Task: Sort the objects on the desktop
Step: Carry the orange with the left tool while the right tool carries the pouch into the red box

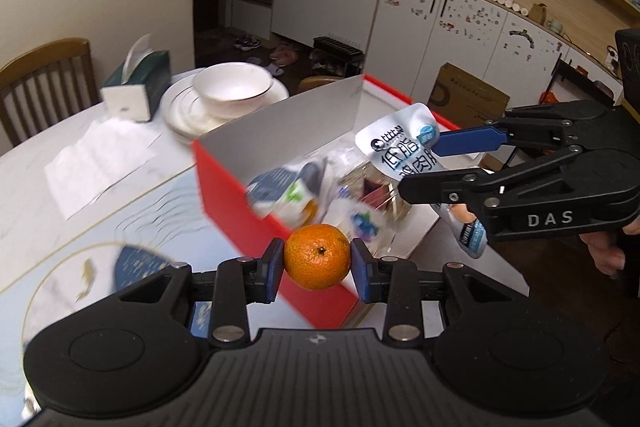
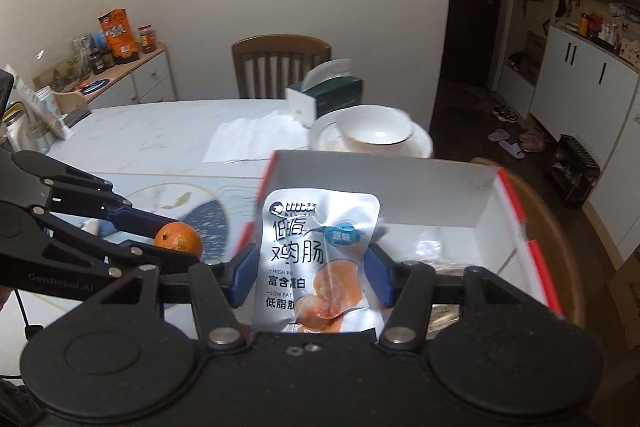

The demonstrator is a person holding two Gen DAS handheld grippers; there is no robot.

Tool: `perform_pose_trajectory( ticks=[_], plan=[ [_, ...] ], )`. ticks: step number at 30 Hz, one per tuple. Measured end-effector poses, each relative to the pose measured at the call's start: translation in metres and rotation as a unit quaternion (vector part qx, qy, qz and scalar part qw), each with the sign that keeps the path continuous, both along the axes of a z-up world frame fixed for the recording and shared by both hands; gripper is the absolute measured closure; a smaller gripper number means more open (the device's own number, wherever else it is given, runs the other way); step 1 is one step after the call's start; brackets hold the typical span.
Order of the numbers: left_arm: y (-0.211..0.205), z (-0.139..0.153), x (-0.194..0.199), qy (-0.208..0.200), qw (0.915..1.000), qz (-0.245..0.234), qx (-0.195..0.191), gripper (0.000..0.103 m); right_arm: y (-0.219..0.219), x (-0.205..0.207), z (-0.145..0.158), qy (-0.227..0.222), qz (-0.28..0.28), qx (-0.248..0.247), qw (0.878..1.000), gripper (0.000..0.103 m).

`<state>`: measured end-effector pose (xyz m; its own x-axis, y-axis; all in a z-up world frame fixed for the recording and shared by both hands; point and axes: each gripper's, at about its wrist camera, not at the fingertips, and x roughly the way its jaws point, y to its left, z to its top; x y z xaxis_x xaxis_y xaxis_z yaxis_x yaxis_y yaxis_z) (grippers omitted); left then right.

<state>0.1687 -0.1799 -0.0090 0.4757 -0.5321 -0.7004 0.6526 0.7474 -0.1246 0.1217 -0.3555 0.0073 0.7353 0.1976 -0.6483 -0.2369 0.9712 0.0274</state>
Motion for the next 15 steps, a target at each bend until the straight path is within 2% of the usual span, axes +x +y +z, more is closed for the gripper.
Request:
perform_pose_trajectory(
  ticks=[15],
  plan=[
    [-0.085,-0.007,0.022,-0.011,0.9984,-0.041,0.037,0.069,-0.07,0.031,-0.01,0.0,-0.035,-0.004,0.999,0.047]
  ],
)
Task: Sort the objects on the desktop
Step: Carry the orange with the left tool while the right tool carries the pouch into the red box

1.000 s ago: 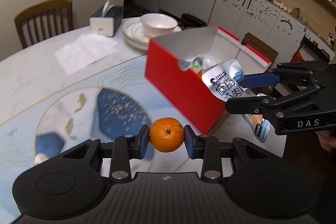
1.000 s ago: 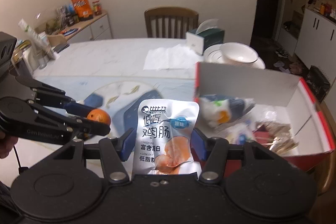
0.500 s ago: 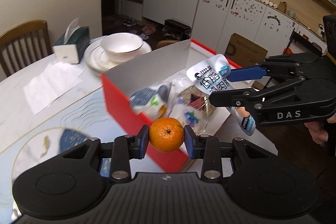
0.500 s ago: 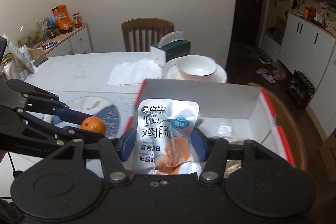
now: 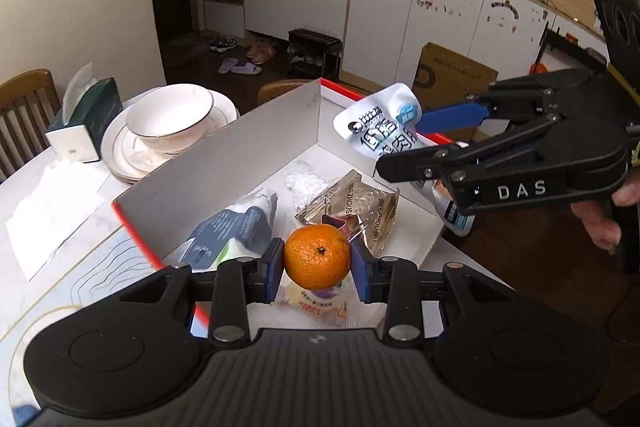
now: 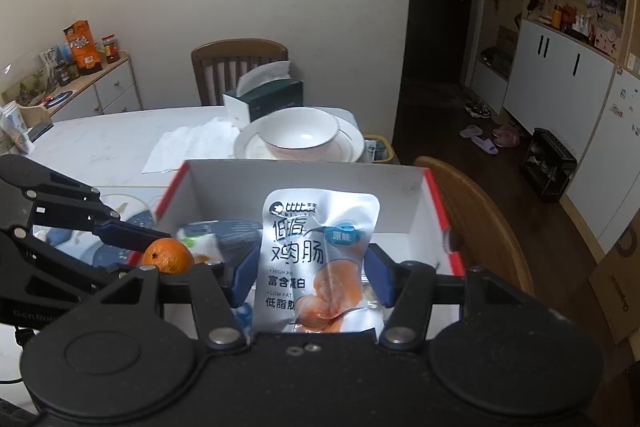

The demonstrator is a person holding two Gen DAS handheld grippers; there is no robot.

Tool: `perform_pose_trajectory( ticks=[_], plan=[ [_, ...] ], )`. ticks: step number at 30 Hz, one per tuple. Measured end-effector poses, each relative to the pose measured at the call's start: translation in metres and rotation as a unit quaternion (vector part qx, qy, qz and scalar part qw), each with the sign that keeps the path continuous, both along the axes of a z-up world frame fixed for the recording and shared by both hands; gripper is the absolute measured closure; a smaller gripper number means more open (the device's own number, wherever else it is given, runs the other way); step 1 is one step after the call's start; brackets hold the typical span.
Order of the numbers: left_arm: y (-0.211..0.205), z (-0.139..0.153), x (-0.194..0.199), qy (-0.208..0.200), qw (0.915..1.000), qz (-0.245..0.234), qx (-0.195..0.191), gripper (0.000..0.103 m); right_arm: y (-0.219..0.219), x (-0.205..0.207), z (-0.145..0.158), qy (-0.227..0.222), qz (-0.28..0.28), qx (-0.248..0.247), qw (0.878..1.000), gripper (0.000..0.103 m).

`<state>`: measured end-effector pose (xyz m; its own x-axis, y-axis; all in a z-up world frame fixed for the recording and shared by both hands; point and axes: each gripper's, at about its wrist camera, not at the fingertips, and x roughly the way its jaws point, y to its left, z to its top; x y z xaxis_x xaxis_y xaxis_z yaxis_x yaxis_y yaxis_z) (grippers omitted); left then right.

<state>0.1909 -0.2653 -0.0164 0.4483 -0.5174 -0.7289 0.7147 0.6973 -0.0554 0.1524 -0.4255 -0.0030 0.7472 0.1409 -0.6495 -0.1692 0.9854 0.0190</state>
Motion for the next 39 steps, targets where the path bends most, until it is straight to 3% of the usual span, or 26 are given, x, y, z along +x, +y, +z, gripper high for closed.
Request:
perform_pose_trajectory(
  ticks=[19,31,39],
  plan=[
    [-0.054,-0.032,0.052,0.001,0.9981,-0.008,0.061,0.069,-0.034,0.048,-0.041,0.048,-0.011,0.005,0.999,0.047],
    [-0.068,-0.057,0.082,0.03,0.9952,-0.026,0.09,0.069,-0.039,0.062,-0.065,0.081,-0.004,-0.001,0.997,0.047],
    [-0.07,-0.075,0.089,0.055,0.9903,-0.031,0.124,0.068,-0.035,0.063,-0.069,0.087,0.005,-0.032,0.996,0.046]
  ],
)
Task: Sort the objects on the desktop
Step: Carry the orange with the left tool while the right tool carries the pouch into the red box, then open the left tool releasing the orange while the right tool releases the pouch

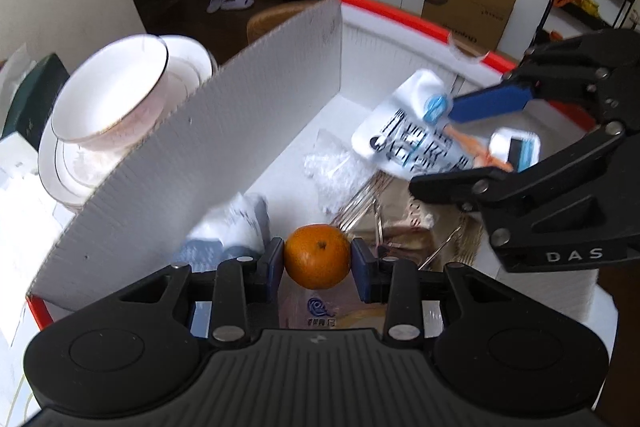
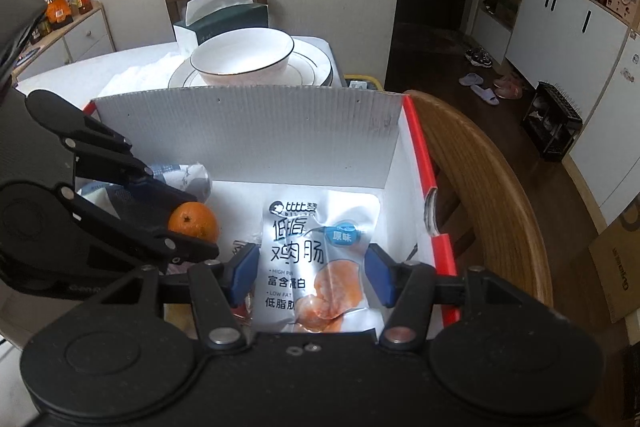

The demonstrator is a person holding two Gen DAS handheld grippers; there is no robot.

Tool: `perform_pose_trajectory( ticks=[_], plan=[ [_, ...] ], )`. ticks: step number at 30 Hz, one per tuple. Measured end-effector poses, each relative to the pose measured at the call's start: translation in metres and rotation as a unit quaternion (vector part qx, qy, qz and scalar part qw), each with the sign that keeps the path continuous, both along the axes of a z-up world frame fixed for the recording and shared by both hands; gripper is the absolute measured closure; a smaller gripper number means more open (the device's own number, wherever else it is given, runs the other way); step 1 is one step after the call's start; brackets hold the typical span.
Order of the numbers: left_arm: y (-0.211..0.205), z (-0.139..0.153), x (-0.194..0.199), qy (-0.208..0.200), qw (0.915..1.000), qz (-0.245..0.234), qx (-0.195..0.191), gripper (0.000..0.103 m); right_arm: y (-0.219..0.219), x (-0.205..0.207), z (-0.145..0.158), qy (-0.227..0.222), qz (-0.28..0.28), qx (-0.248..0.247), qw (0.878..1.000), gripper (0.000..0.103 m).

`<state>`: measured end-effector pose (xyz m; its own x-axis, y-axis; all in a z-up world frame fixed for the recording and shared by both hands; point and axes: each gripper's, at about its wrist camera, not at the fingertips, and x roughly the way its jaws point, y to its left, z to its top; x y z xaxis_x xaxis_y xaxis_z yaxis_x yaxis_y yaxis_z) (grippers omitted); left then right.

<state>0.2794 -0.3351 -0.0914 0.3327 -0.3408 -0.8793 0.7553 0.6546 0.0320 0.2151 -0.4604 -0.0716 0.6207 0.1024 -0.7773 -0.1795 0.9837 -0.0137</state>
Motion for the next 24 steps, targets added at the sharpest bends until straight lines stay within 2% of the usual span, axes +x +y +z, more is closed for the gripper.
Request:
perform_pose_trajectory(
  ticks=[5,8,16,24],
  plan=[
    [0.004,-0.002,0.002,0.011,0.9999,0.001,0.002,0.067,0.011,-0.002,-0.001,0.002,0.03,-0.021,0.999,0.047],
    [0.007,-0.002,0.001,0.009,0.9999,-0.006,0.009,0.063,0.016,-0.001,-0.003,0.009,0.037,-0.029,0.999,0.046],
    [0.022,0.01,-0.011,0.008,0.9999,-0.006,-0.011,0.048,0.015,0.003,-0.007,0.025,0.036,-0.029,0.999,0.045],
    [0.036,0.023,-0.025,0.002,0.9994,0.011,-0.034,0.044,0.016,-0.001,-0.01,0.034,0.039,-0.029,0.998,0.043]
  ],
)
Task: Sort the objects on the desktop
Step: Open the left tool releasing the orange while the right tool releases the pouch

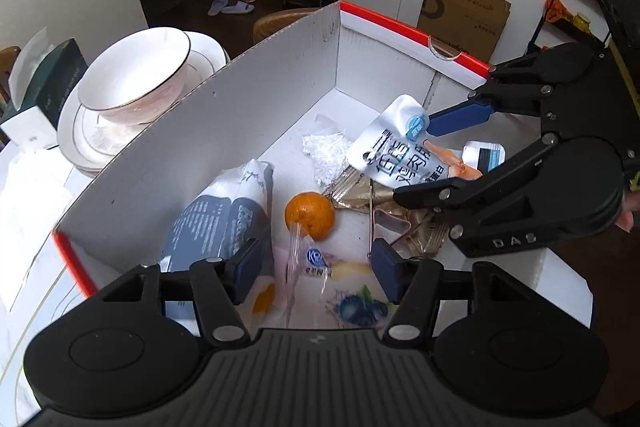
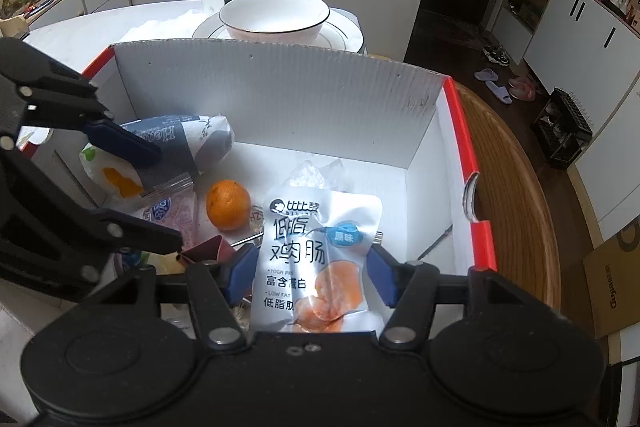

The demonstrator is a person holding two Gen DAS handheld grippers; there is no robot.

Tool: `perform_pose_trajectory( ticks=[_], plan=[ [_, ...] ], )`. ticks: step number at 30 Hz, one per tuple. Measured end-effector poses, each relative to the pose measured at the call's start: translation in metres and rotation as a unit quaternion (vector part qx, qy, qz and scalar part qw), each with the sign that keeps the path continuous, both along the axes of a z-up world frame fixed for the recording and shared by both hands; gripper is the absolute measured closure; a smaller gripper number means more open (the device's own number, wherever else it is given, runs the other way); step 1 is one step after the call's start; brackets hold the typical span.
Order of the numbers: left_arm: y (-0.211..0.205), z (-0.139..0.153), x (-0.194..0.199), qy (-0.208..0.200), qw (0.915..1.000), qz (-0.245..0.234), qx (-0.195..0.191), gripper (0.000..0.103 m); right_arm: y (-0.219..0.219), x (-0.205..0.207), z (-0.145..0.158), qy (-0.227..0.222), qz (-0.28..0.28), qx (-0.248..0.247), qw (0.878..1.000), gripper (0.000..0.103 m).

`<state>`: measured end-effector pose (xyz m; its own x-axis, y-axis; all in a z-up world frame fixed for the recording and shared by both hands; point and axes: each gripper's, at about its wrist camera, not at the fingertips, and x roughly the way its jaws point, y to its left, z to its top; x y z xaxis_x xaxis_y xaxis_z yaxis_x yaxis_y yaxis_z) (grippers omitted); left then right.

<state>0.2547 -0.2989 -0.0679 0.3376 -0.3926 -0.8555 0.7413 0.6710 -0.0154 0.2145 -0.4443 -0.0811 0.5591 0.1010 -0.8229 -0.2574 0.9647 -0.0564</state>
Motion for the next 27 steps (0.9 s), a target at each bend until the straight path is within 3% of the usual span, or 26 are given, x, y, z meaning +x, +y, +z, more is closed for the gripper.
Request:
perform_pose_trajectory(
  ticks=[8,27],
  plan=[
    [0.013,0.011,-0.012,-0.012,0.9993,0.03,-0.021,0.043,-0.007,-0.012,0.013,-0.014,-0.003,0.008,1.0,0.035],
    [0.052,0.07,-0.065,-0.078,0.9909,0.048,-0.098,0.043,0.011,-0.066,0.081,-0.099,0.007,0.083,0.992,0.032]
  ],
)
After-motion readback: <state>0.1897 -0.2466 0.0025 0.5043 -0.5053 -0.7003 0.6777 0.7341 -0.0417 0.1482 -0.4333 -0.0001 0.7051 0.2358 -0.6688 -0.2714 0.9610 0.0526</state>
